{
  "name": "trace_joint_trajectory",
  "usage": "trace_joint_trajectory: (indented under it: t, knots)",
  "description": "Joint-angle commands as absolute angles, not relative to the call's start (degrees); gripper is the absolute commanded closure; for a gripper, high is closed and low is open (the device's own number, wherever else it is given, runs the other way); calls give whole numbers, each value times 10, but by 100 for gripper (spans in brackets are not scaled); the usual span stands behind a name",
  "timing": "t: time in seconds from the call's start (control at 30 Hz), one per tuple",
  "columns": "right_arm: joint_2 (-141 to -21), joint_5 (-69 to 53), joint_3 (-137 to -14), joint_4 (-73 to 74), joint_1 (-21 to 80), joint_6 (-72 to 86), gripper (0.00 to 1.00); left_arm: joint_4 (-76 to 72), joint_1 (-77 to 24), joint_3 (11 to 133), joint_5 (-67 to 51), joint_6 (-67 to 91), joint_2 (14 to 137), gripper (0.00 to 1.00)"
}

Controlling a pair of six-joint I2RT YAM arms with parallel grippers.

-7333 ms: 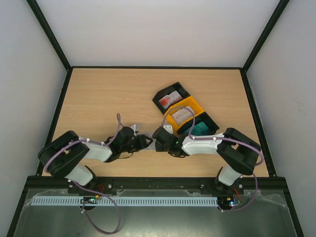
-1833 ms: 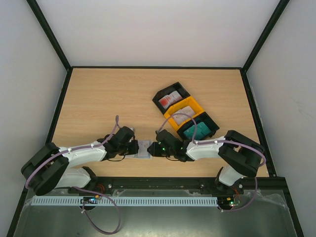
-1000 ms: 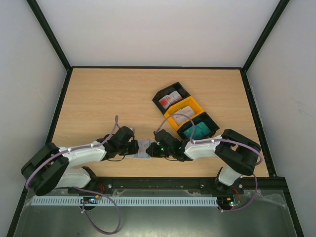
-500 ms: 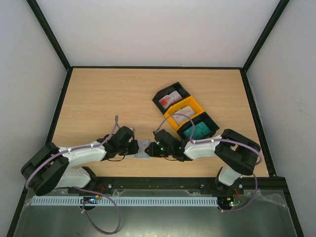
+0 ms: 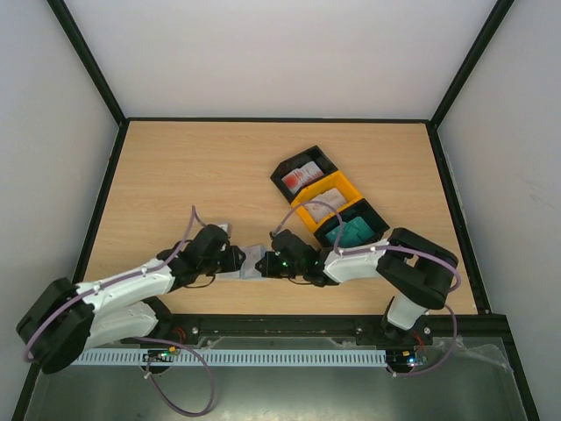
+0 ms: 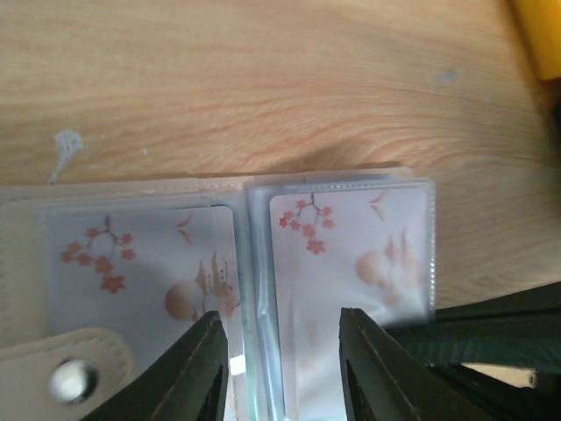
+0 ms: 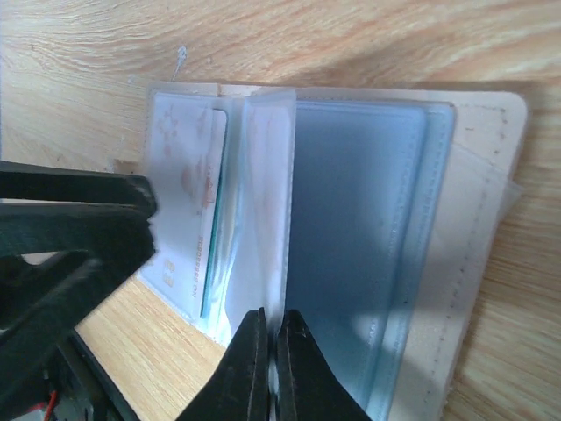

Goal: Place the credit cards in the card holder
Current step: Insert the credit card into the card holder, then turn over the card slot in the card holder.

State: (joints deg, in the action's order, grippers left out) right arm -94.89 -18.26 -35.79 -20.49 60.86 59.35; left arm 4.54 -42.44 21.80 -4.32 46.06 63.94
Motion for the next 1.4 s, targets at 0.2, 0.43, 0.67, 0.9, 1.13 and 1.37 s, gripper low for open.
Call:
trace_joint_trajectory:
  t: [0.2, 0.43, 0.67, 0.9, 1.13, 1.37]
  knots:
    - [-867, -64, -391, 76, 586, 450, 98, 92, -420, 279, 40, 432, 549, 48]
    - [-886, -81, -450, 115, 584, 446, 94, 101, -415, 312, 48, 418, 540, 45]
    - [-945, -119, -519, 85, 598, 468, 68, 126, -408, 320, 47, 409, 507, 40]
    - [-963, -173, -536, 14, 614, 483, 45, 159, -391, 329, 47, 398, 458, 33]
    - [-905, -107, -555, 59, 594, 439, 34, 170, -380, 329, 30, 401, 423, 26]
    - [-843, -50, -616, 172, 464, 314, 35, 154, -375, 323, 17, 415, 414, 20]
